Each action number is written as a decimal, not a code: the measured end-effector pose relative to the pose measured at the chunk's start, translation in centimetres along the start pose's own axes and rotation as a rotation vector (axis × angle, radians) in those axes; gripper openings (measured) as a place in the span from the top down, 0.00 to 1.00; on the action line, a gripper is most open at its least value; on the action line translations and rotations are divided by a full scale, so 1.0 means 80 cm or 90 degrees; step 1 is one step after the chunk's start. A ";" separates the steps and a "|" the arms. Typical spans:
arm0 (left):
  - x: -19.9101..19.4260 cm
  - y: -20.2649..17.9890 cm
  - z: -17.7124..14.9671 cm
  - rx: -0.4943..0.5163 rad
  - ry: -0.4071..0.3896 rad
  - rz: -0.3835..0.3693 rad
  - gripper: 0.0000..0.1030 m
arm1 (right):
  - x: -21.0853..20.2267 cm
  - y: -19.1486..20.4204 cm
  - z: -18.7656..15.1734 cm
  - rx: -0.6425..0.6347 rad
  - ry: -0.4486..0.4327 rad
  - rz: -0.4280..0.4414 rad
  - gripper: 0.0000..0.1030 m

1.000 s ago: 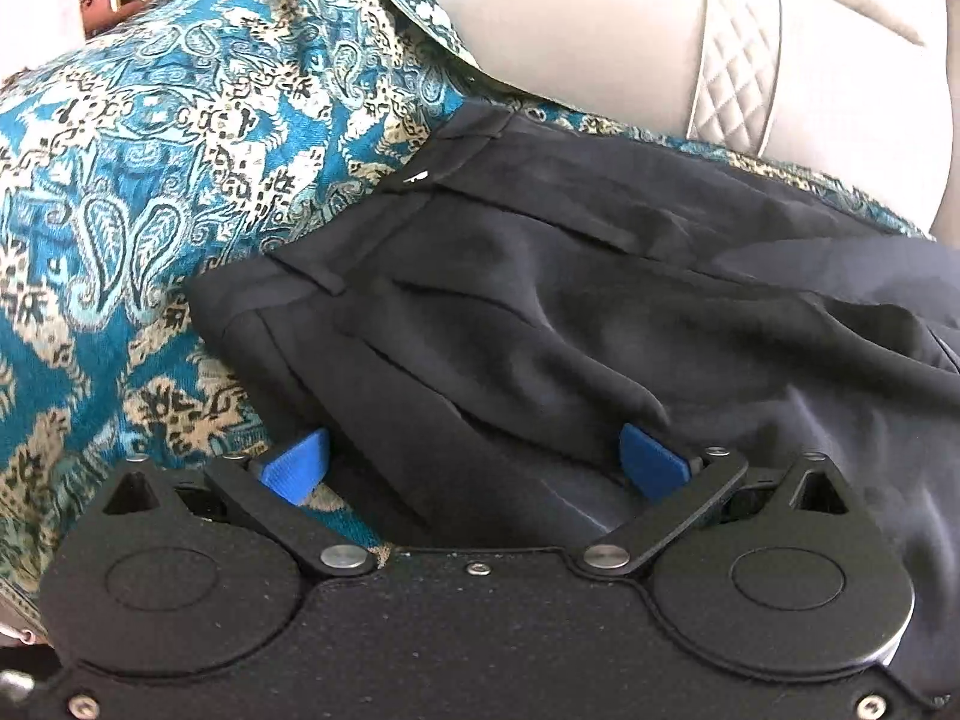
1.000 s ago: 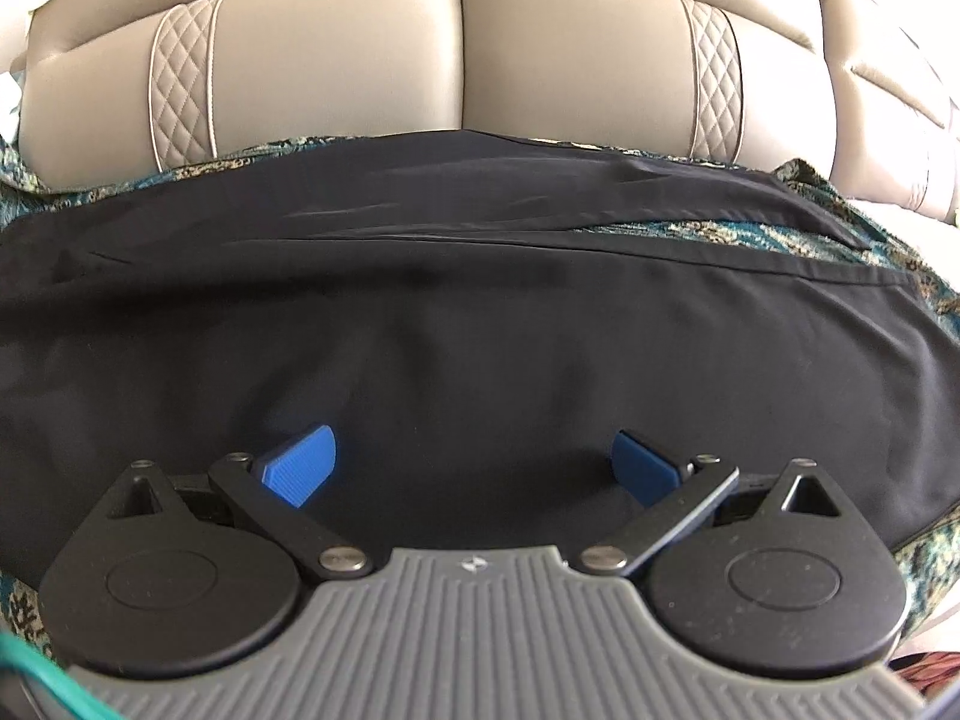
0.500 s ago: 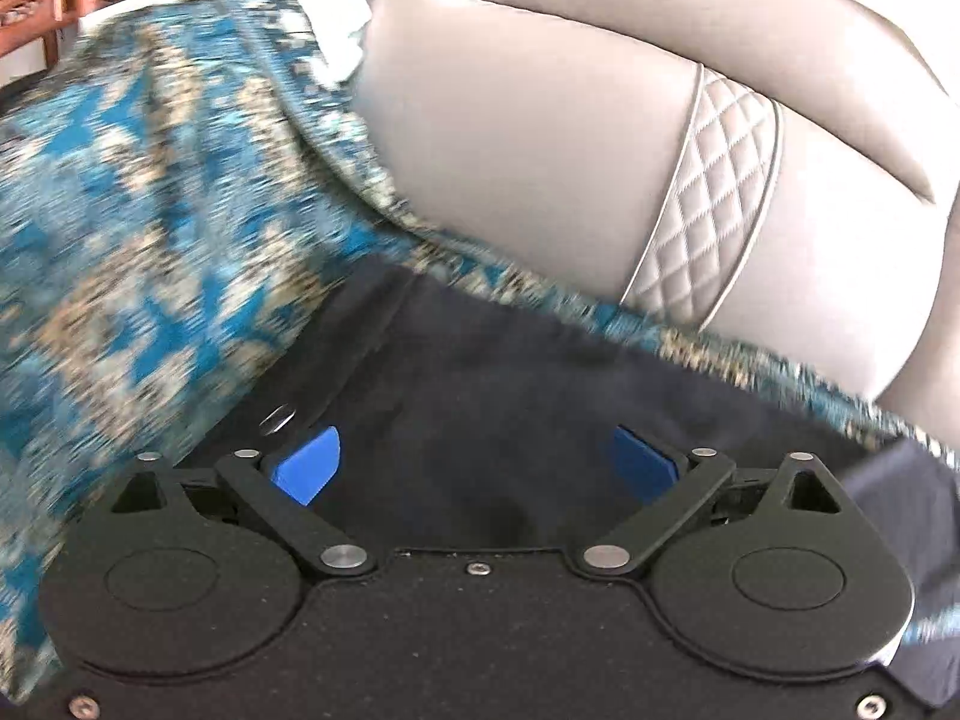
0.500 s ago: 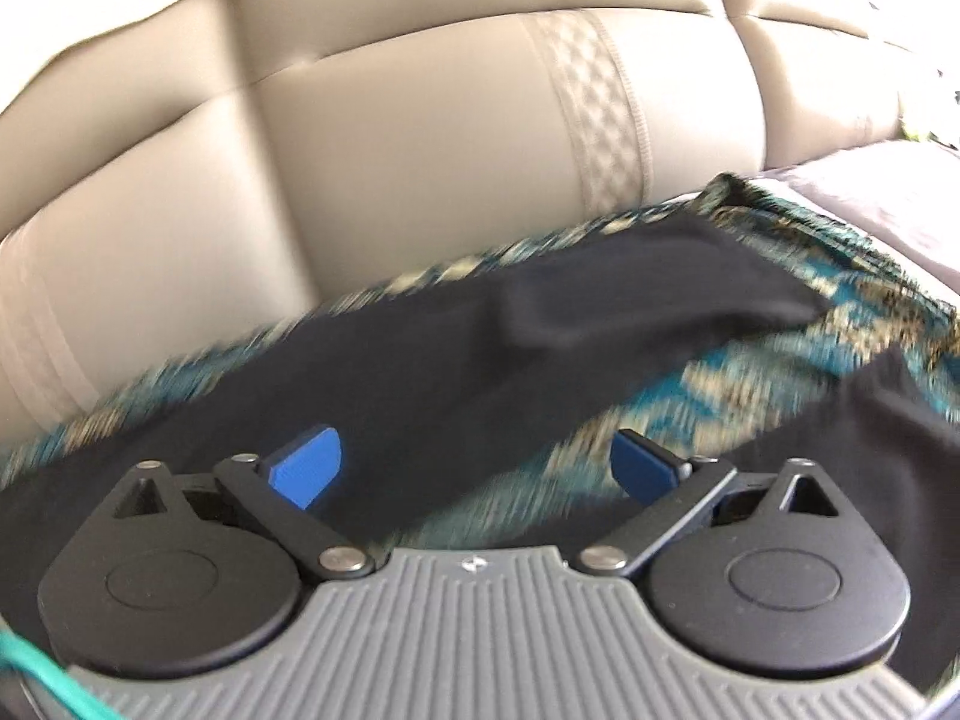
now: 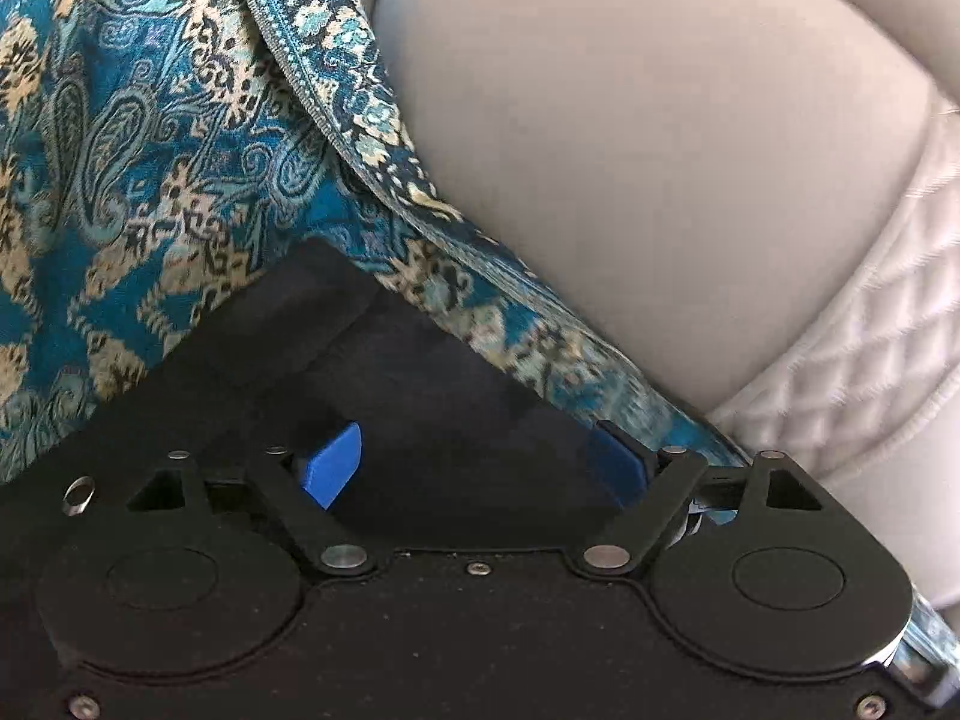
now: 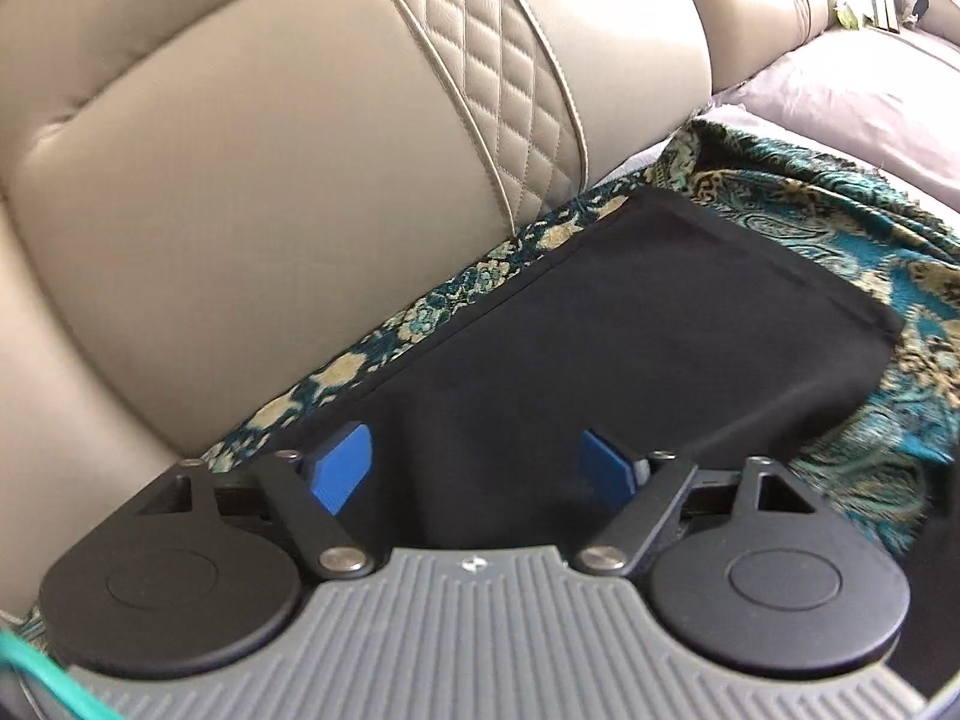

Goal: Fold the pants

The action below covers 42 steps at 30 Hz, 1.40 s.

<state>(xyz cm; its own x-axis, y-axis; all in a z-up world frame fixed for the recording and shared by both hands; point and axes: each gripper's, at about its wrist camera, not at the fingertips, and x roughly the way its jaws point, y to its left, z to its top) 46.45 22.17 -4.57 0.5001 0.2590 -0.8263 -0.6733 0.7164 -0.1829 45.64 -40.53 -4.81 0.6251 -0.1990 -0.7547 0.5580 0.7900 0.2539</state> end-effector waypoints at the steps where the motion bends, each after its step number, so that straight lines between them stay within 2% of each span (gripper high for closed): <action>1: 0.007 -0.001 0.001 0.002 -0.010 0.016 0.20 | 0.009 0.002 0.001 -0.003 0.004 -0.007 0.28; 5: 0.030 -0.010 0.011 0.007 -0.026 0.045 0.15 | 0.035 0.011 0.004 -0.016 0.002 -0.038 0.30; 9: 0.045 -0.019 0.017 -0.006 -0.024 0.062 0.04 | 0.050 0.028 0.012 -0.033 -0.005 -0.075 0.23; 15: 0.060 -0.050 -0.001 0.069 -0.039 0.156 0.07 | 0.070 0.044 0.021 -0.052 -0.002 -0.120 0.19; 16: 0.060 -0.048 -0.002 0.066 -0.045 0.157 0.09 | 0.072 0.044 0.023 -0.056 0.000 -0.120 0.19; 18: 0.059 -0.047 -0.006 0.062 -0.058 0.165 0.20 | 0.078 0.044 0.027 -0.062 0.004 -0.123 0.19; 19: 0.056 -0.048 -0.008 0.067 -0.070 0.177 0.35 | 0.080 0.045 0.029 -0.068 0.008 -0.125 0.20; 20: 0.055 -0.048 -0.010 0.074 -0.078 0.181 0.48 | 0.081 0.045 0.029 -0.073 0.009 -0.128 0.27; 22: 0.049 -0.049 -0.012 0.089 -0.082 0.172 0.56 | 0.081 0.044 0.030 -0.080 0.005 -0.133 0.30; 24: 0.048 -0.046 -0.011 0.092 -0.080 0.165 0.56 | 0.082 0.043 0.035 -0.077 0.006 -0.112 0.25; 26: 0.045 -0.044 -0.012 0.089 -0.080 0.163 0.54 | 0.086 0.045 0.042 -0.073 0.025 -0.075 0.12; 27: 0.045 -0.045 -0.011 0.089 -0.080 0.168 0.53 | 0.089 0.049 0.043 -0.074 0.031 -0.068 0.12; 29: 0.044 -0.047 -0.013 0.090 -0.083 0.174 0.52 | 0.096 0.063 0.043 -0.087 0.034 -0.088 0.12; 30: 0.045 -0.047 -0.013 0.090 -0.084 0.176 0.51 | 0.100 0.071 0.040 -0.099 0.039 -0.107 0.14; 32: 0.048 -0.047 -0.012 0.091 -0.085 0.177 0.52 | 0.105 0.087 0.032 -0.139 0.031 -0.155 0.38; 33: 0.048 -0.047 -0.013 0.094 -0.085 0.175 0.55 | 0.105 0.090 0.029 -0.153 0.022 -0.168 0.45; 34: 0.047 -0.047 -0.013 0.099 -0.089 0.173 0.75 | 0.104 0.092 0.027 -0.157 0.015 -0.172 0.64; 35: 0.045 -0.047 -0.014 0.104 -0.095 0.183 0.93 | 0.101 0.090 0.027 -0.151 0.009 -0.174 0.94; 37: 0.040 -0.045 -0.013 0.100 -0.094 0.181 0.95 | 0.094 0.080 0.031 -0.122 0.008 -0.182 0.98; 39: 0.034 -0.038 -0.010 0.087 -0.090 0.166 0.96 | 0.083 0.065 0.034 -0.096 0.003 -0.157 0.98; 42: 0.020 -0.030 -0.004 0.086 -0.090 0.145 0.96 | 0.057 0.043 0.038 -0.098 -0.027 -0.153 0.98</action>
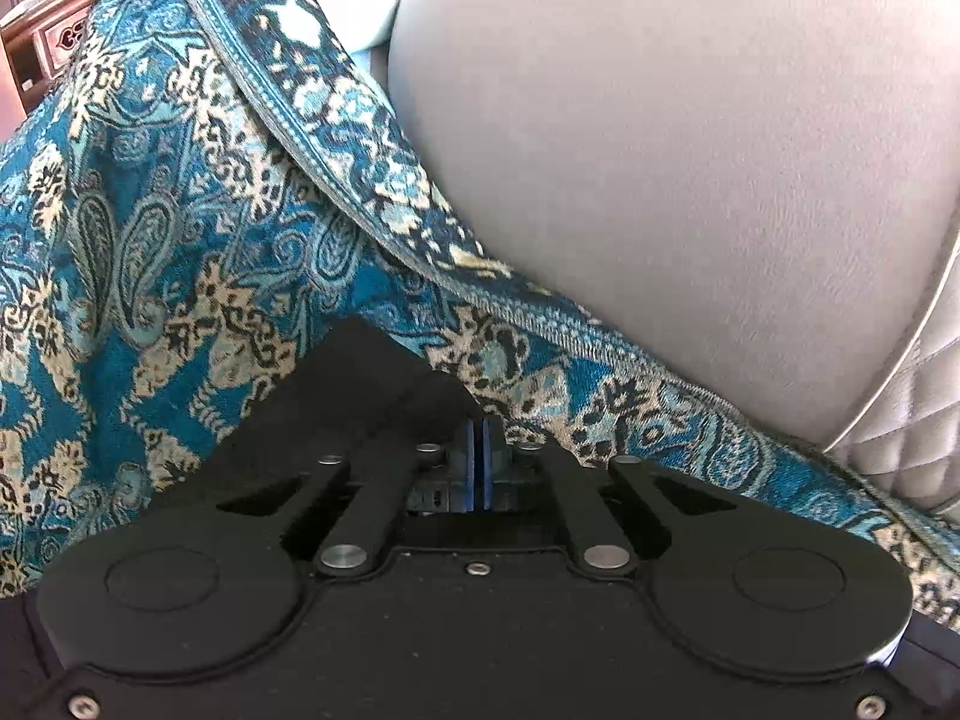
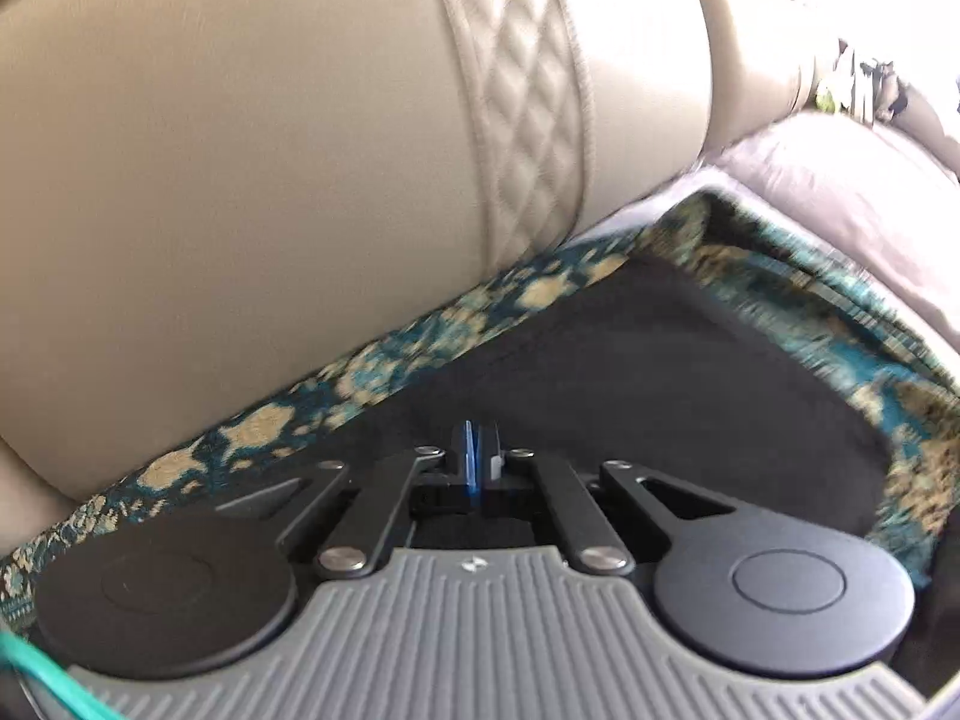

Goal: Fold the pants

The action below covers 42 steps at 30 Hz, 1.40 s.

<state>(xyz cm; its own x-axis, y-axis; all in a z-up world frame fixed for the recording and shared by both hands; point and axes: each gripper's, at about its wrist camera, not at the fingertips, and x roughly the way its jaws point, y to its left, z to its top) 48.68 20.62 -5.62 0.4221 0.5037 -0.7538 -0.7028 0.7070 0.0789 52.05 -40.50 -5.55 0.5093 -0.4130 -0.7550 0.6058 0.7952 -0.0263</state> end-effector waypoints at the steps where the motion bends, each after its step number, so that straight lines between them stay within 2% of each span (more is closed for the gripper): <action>1: -0.004 0.003 0.002 0.001 -0.003 -0.005 0.96 | -0.008 -0.008 0.001 -0.005 -0.011 0.002 0.98; 3: -0.013 0.008 0.006 0.002 -0.010 -0.013 0.96 | -0.015 -0.022 0.008 -0.010 -0.002 0.032 0.95; 4: -0.016 0.010 0.009 0.001 -0.013 -0.016 0.96 | -0.016 -0.028 0.012 -0.001 0.018 0.056 0.82; 5: -0.020 0.013 0.011 0.000 -0.016 -0.018 0.96 | -0.017 -0.032 0.015 0.016 0.036 0.077 0.60; 6: -0.023 0.016 0.013 -0.002 -0.018 -0.018 0.96 | -0.018 -0.034 0.016 0.028 0.048 0.094 0.53; 7: -0.026 0.021 0.015 -0.005 -0.017 -0.019 0.96 | -0.020 -0.030 0.015 0.031 0.049 0.111 0.38; 8: -0.029 0.025 0.017 -0.010 -0.014 -0.022 0.96 | -0.022 -0.024 0.014 0.026 0.049 0.121 0.32; 10: -0.036 0.039 0.021 -0.027 -0.009 -0.038 0.96 | -0.021 -0.002 0.009 -0.002 0.053 0.122 0.31; 14: -0.058 0.062 0.027 -0.022 -0.024 -0.066 0.97 | -0.015 0.046 -0.002 -0.035 0.061 0.120 0.14; 21: -0.079 0.084 0.024 -0.017 -0.034 -0.098 0.97 | 0.007 0.108 -0.018 -0.055 0.090 0.097 0.12; 23: -0.084 0.089 0.021 -0.015 -0.038 -0.106 0.97 | 0.012 0.123 -0.024 -0.064 0.084 0.076 0.07; 24: -0.086 0.090 0.019 -0.013 -0.042 -0.109 0.97 | 0.013 0.130 -0.026 -0.072 0.081 0.069 0.07; 25: -0.088 0.091 0.018 -0.010 -0.047 -0.110 0.97 | 0.014 0.138 -0.029 -0.083 0.076 0.059 0.16; 26: -0.089 0.092 0.017 -0.006 -0.052 -0.111 0.97 | 0.014 0.143 -0.032 -0.090 0.070 0.040 0.36; 27: -0.091 0.092 0.016 0.001 -0.056 -0.113 0.97 | 0.012 0.147 -0.035 -0.095 0.058 0.013 0.51; 28: -0.091 0.092 0.015 0.006 -0.058 -0.114 0.97 | 0.009 0.151 -0.038 -0.105 0.038 -0.019 0.83; 29: -0.092 0.092 0.015 0.009 -0.060 -0.114 0.96 | 0.006 0.151 -0.040 -0.108 0.028 -0.032 0.91; 31: -0.092 0.092 0.013 0.012 -0.062 -0.114 0.97 | -0.001 0.138 -0.040 -0.075 0.022 -0.016 0.96; 36: -0.105 0.097 0.008 0.008 -0.066 -0.123 0.97 | -0.049 0.081 -0.036 -0.017 -0.020 0.029 0.96; 38: -0.115 0.105 0.002 0.014 -0.070 -0.132 0.97 | -0.079 0.048 -0.040 -0.008 -0.053 0.046 0.97; 42: -0.140 0.127 -0.017 0.019 -0.070 -0.151 0.97 | -0.139 -0.028 -0.065 0.045 -0.074 0.086 0.98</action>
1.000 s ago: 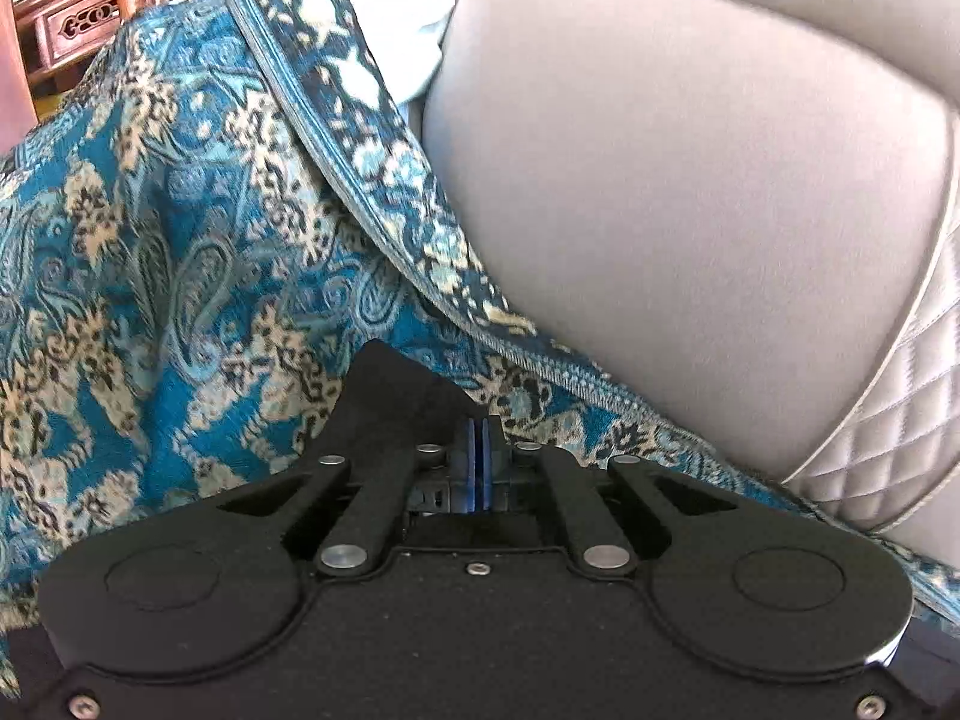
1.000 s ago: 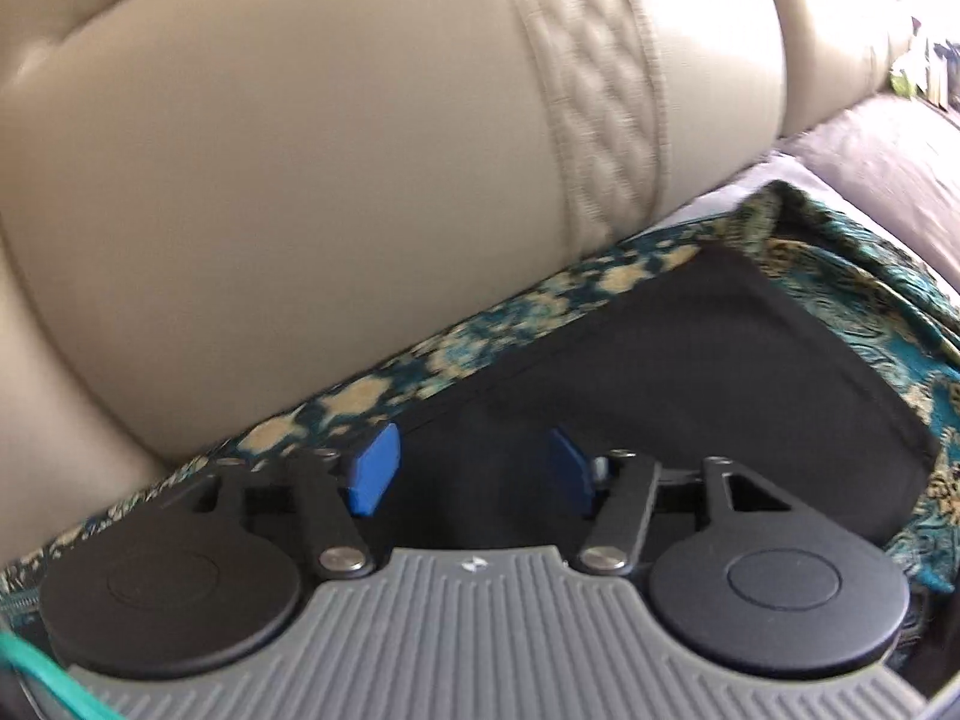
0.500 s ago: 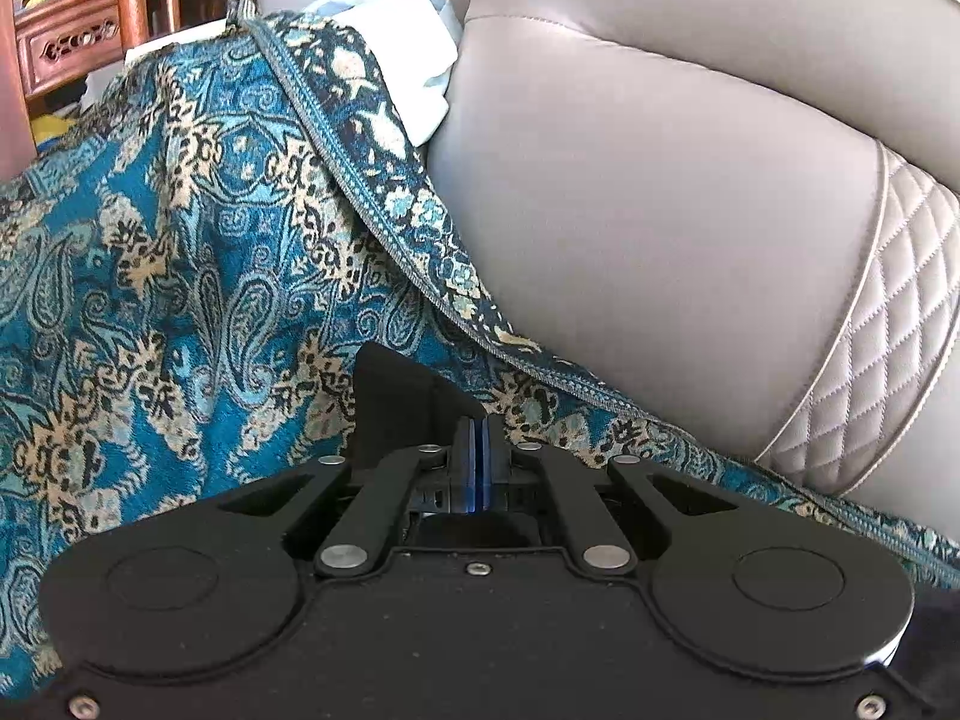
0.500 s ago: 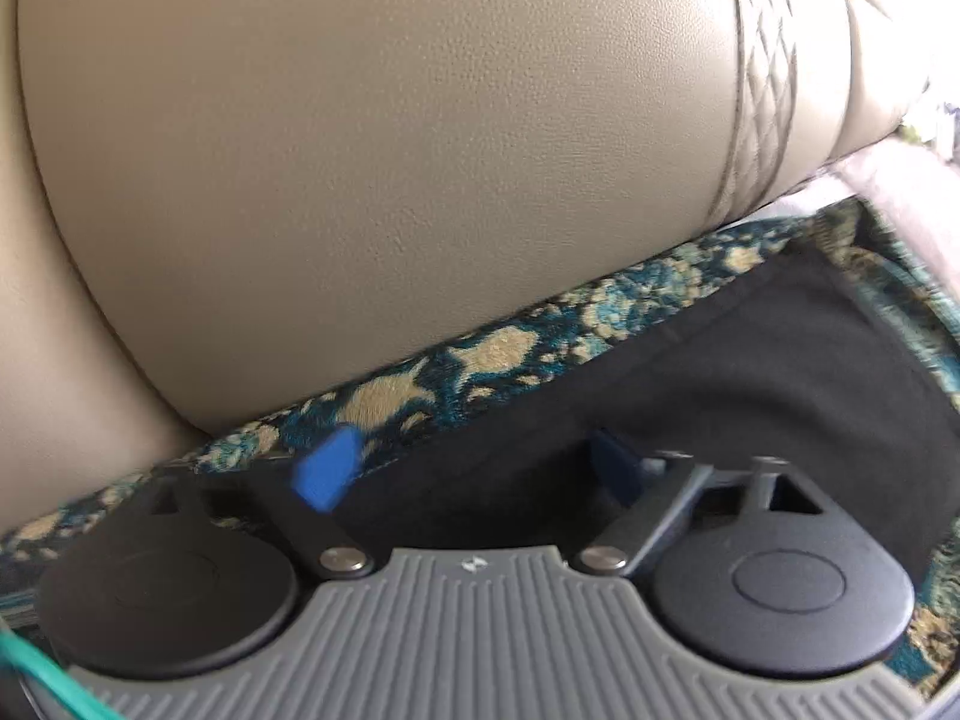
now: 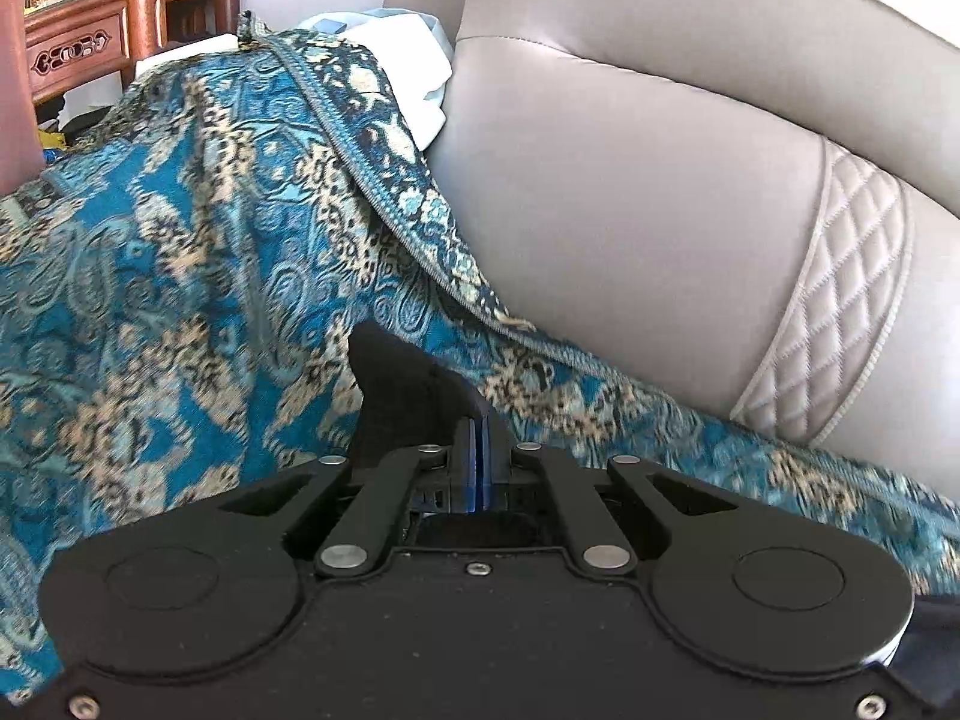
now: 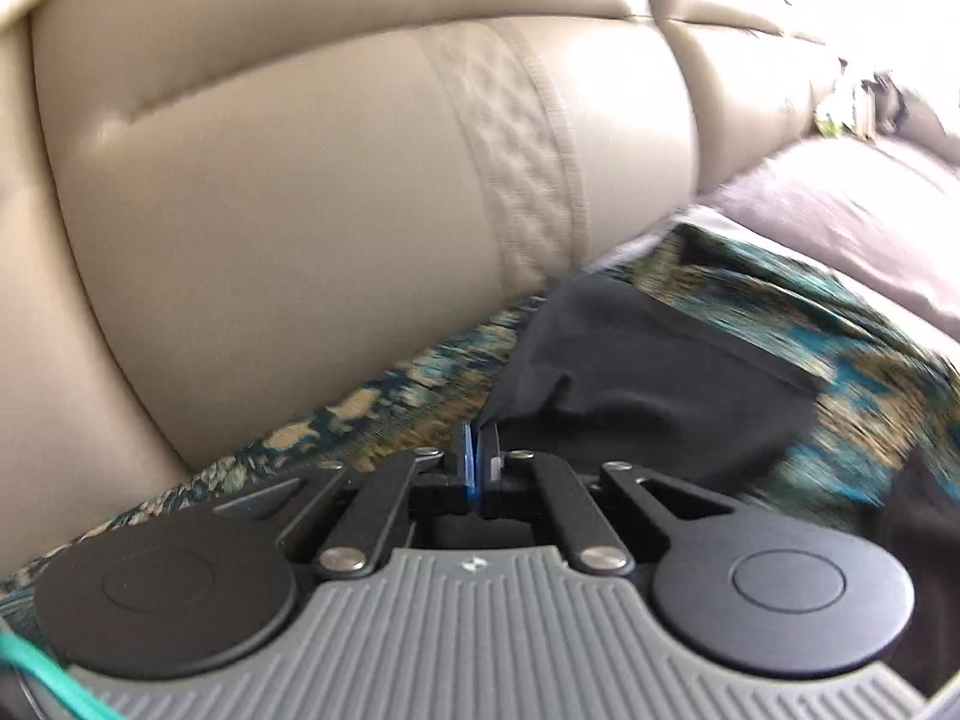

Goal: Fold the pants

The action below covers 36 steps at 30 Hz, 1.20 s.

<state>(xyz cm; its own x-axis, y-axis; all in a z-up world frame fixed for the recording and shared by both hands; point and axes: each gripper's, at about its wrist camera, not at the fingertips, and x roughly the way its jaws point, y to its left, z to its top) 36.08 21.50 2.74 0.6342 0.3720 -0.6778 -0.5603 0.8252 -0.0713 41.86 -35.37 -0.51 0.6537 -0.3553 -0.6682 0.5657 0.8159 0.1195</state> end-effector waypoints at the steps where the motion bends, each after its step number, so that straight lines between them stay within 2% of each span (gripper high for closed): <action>1: -0.009 0.004 -0.006 0.000 -0.002 -0.004 0.97 | -0.018 -0.019 -0.009 0.010 -0.003 0.007 0.98; 7: -0.068 0.051 -0.053 -0.010 -0.004 -0.021 0.97 | -0.102 -0.114 -0.083 0.035 -0.011 0.012 0.98; 13: -0.106 0.097 -0.107 0.005 0.003 0.000 0.97 | -0.162 -0.179 -0.164 0.058 0.010 -0.012 0.98; 18: -0.121 0.121 -0.147 0.018 0.019 0.023 0.98 | -0.190 -0.186 -0.208 0.002 0.005 -0.047 0.98; 23: -0.133 0.134 -0.170 0.025 0.023 0.027 0.97 | -0.203 -0.201 -0.219 0.013 0.016 -0.059 0.98; 27: -0.131 0.144 -0.186 0.032 0.040 0.038 0.97 | -0.215 -0.201 -0.234 -0.026 0.007 -0.075 0.98; 32: -0.115 0.151 -0.203 0.042 0.069 0.054 0.97 | -0.207 -0.204 -0.249 -0.032 0.037 -0.090 0.98; 36: -0.113 0.153 -0.210 0.059 0.071 0.055 0.97 | -0.212 -0.200 -0.253 -0.054 0.030 -0.097 0.98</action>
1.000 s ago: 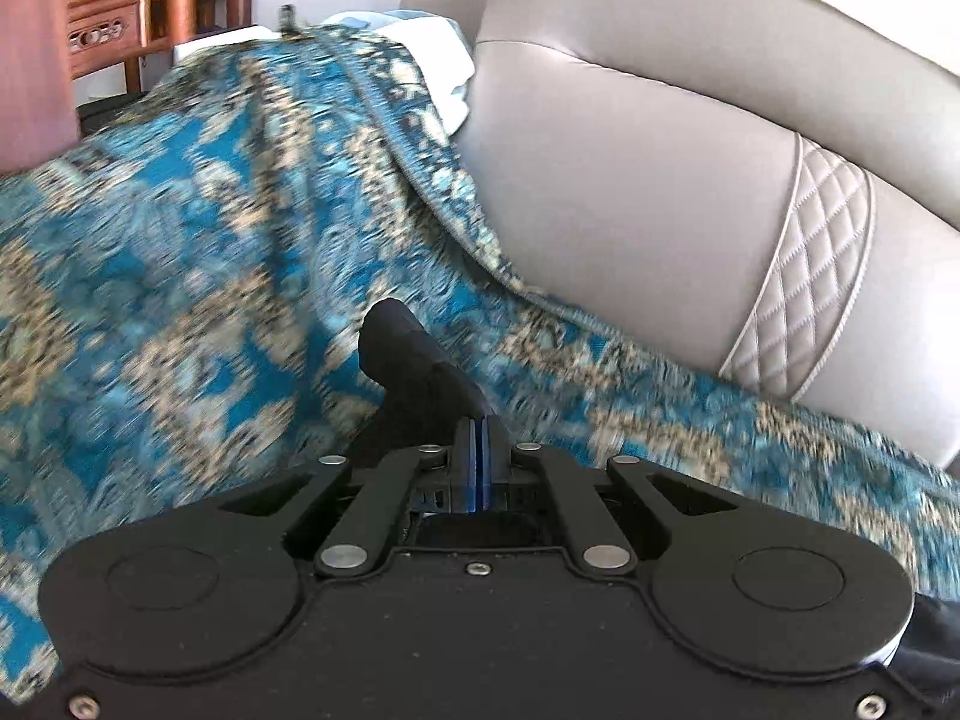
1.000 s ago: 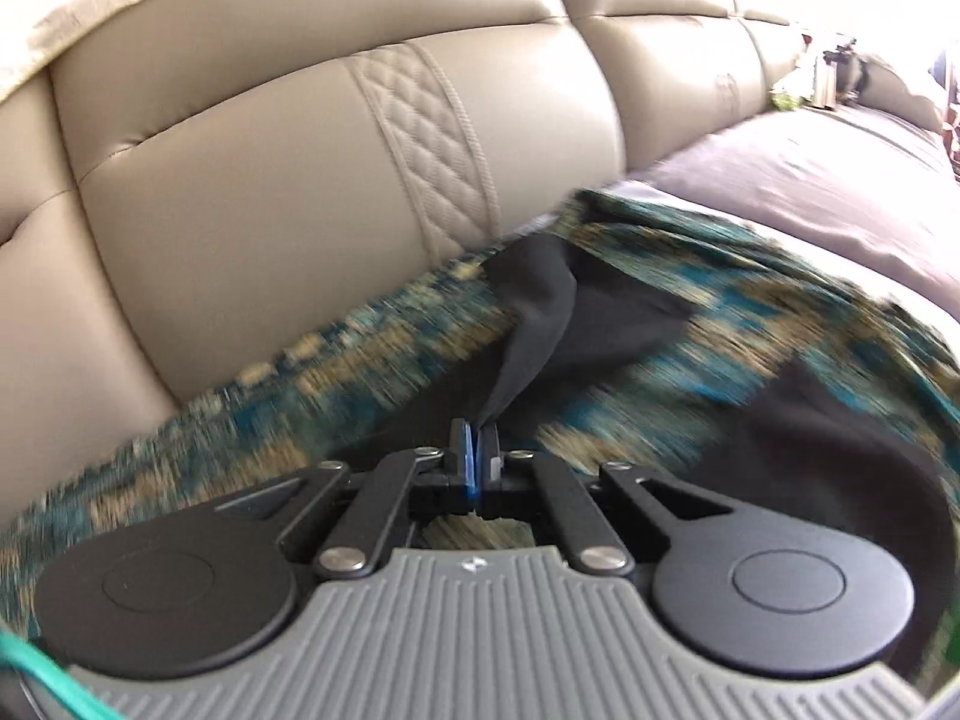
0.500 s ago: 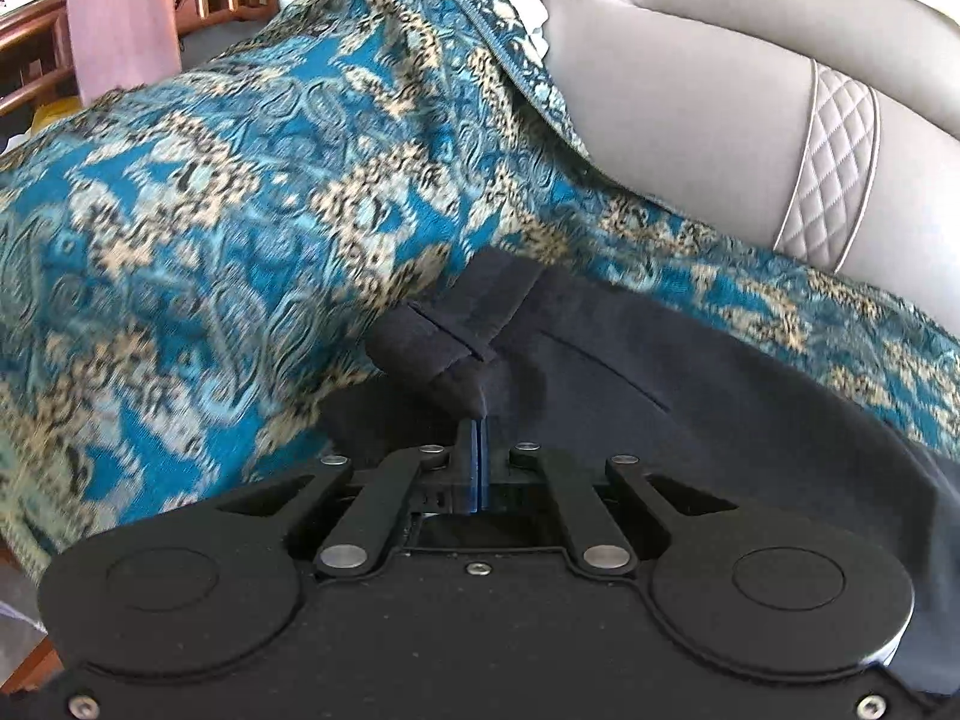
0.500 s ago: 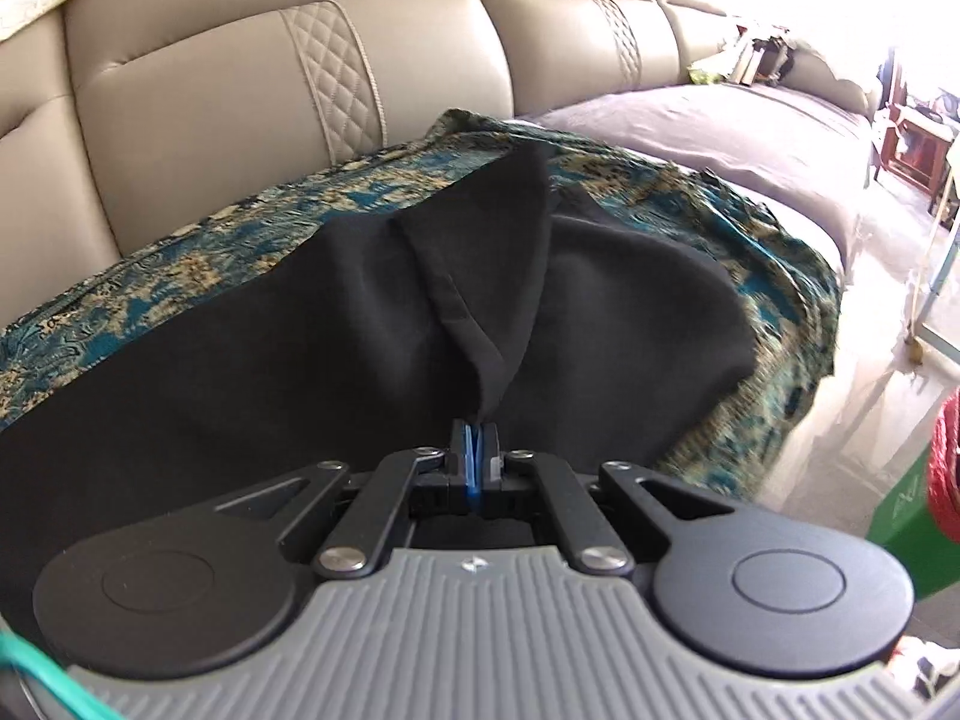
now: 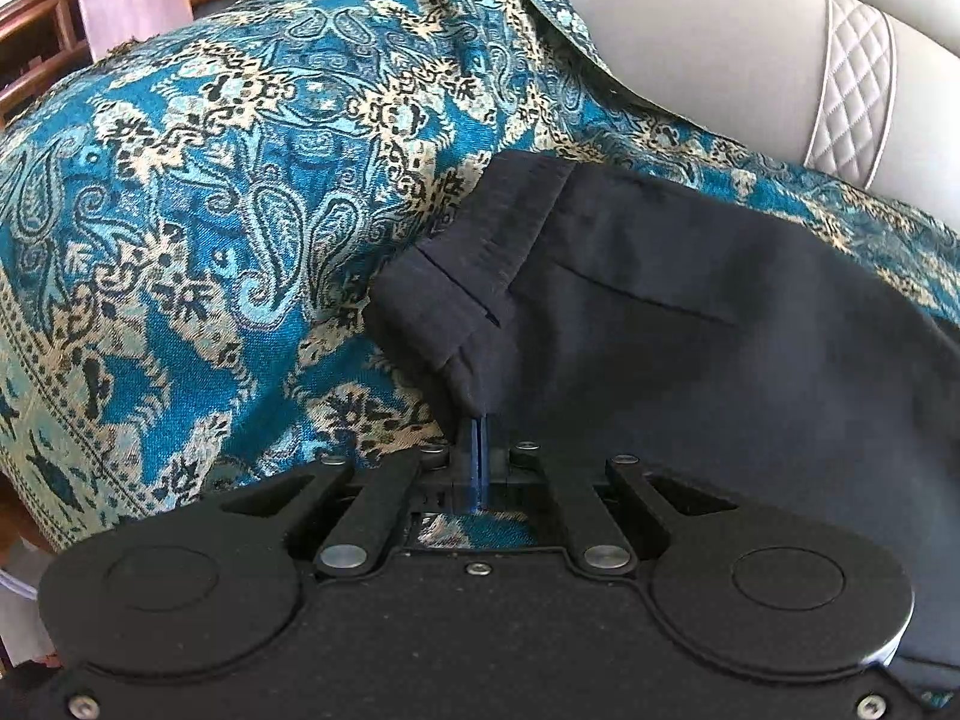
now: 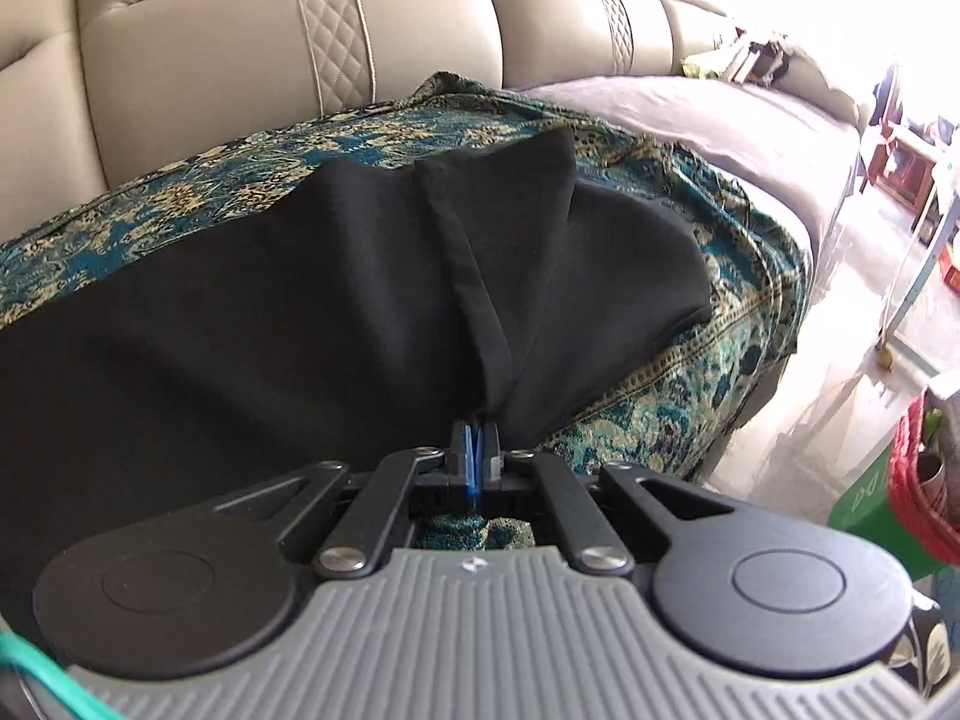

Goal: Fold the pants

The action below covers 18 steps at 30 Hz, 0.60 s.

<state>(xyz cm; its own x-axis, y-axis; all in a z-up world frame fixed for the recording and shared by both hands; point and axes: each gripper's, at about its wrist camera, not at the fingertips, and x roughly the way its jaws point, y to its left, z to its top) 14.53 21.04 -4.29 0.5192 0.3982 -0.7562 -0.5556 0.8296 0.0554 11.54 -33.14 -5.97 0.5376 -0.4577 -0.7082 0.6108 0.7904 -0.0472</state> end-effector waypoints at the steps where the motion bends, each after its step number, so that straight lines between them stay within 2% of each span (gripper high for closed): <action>1: 0.001 0.000 0.000 0.002 0.001 0.000 0.97 | 0.001 0.002 0.000 -0.006 0.002 -0.002 0.97; 7: -0.006 0.006 -0.003 0.007 -0.001 -0.003 0.97 | 0.002 0.006 0.002 -0.025 0.009 -0.010 0.97; 11: 0.002 0.021 -0.003 0.006 0.001 0.038 0.98 | -0.003 0.004 0.001 -0.030 -0.017 -0.033 0.97; 13: 0.009 0.035 -0.004 -0.018 0.024 0.016 0.98 | 0.003 0.002 0.002 -0.033 0.001 -0.034 0.95; 14: 0.009 0.040 -0.005 -0.028 0.027 0.002 0.98 | 0.006 0.003 0.002 -0.041 0.017 -0.028 0.78; 15: 0.007 0.043 -0.006 -0.035 0.023 -0.008 0.97 | 0.007 0.005 0.002 -0.057 0.027 -0.023 0.70; 17: 0.000 0.048 -0.005 -0.042 0.007 -0.034 0.88 | 0.000 0.008 0.001 -0.079 0.020 -0.025 0.47; 18: -0.005 0.052 -0.004 -0.052 -0.001 -0.053 0.87 | -0.005 0.010 0.001 -0.086 0.019 -0.019 0.43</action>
<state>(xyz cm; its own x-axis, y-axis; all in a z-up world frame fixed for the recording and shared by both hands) 11.81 24.17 -3.97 0.5676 0.3296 -0.7544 -0.5612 0.8254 -0.0616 11.84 -32.37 -5.66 0.5015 -0.4703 -0.7262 0.5413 0.8253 -0.1606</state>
